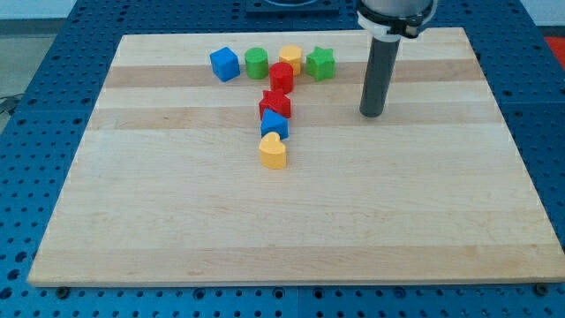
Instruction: Move your arm to top right of green star
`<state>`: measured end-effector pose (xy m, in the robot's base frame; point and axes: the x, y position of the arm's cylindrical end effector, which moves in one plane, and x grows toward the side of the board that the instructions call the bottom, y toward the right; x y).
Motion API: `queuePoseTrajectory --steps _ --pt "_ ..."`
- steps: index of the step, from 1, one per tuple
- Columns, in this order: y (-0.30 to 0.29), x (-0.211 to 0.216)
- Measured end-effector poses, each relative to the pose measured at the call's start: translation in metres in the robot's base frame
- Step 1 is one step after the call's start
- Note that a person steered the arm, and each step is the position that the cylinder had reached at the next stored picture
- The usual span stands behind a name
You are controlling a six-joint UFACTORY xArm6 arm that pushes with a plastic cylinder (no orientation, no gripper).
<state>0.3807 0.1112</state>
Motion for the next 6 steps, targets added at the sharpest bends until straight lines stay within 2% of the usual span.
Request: queuePoseTrajectory --steps 1,3,6 --pt "0.0 -0.001" --pt "0.0 -0.052" --pt "-0.008 -0.098"
